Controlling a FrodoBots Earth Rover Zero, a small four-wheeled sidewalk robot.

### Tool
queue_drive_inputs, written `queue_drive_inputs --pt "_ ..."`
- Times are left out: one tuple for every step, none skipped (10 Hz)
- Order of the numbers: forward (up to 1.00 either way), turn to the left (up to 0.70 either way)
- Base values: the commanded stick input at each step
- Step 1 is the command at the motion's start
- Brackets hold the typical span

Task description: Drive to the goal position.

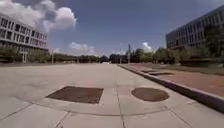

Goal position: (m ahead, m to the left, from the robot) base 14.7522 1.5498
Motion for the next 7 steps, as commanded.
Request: queue_drive_inputs --pt "0.7 -0.15" --pt "0.7 -0.29" --pt "0.7 0.0" --pt "0.7 0.0" --pt "0.7 0.0" --pt "0.7 0.0" --pt "0.7 0.0"
